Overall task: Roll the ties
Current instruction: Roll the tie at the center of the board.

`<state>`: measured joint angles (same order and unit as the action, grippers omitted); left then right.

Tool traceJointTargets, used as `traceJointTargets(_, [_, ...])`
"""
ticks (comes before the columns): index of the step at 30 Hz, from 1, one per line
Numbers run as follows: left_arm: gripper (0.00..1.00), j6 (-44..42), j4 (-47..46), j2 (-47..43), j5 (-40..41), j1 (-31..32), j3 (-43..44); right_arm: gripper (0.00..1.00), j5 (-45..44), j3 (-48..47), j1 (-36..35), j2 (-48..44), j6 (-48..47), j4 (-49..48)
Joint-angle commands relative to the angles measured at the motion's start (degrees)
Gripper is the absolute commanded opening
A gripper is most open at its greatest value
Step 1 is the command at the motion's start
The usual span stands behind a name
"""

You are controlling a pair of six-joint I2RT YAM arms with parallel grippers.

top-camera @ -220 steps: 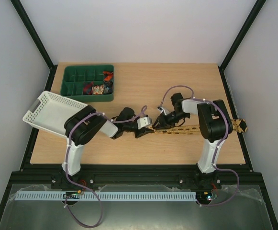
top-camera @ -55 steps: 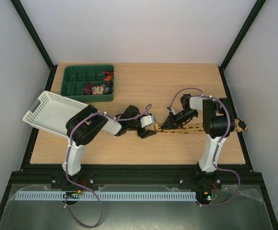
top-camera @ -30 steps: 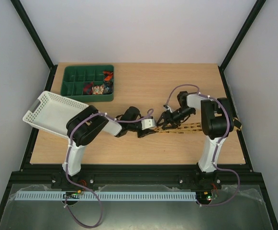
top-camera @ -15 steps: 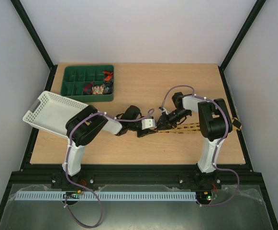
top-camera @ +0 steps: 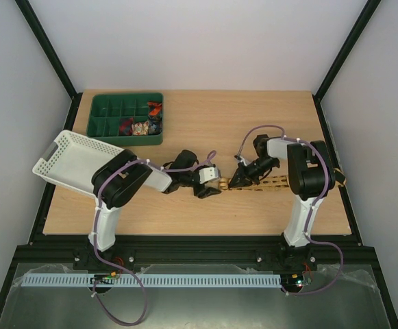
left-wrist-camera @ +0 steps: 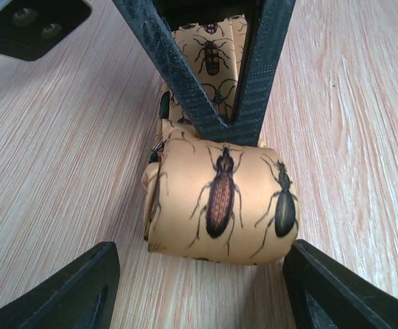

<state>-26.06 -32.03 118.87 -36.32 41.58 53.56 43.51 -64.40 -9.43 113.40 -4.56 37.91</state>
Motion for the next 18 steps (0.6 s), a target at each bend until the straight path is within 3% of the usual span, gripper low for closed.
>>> traceJointTargets(1, [0.69, 4.28, -1.94, 1.35, -0.78, 0.38, -2.30, 0.01, -13.20, 1.83, 0.25, 3.35, 0.12, 0.67])
traceJointTargets(6, [0.71, 2.77, -8.00, 5.68, -0.66, 2.24, -1.19, 0.01, -13.35, -0.09, 0.20, 5.80, 1.41, 1.47])
traceJointTargets(12, [0.64, -0.23, -7.96, 10.13, 0.59, 2.70, 3.21, 0.01, -13.62, -2.56, 0.20, 8.77, 0.30, 2.95])
traceJointTargets(14, [0.57, -1.77, -6.30, 10.41, 0.07, 2.71, 3.60, 0.01, -13.55, -3.07, 0.21, 9.15, 0.16, 3.17])
traceJointTargets(18, [0.34, -3.21, -0.58, 9.04, 1.55, 2.64, 3.14, 0.05, -12.95, -3.93, 0.27, 7.75, -0.13, 3.33])
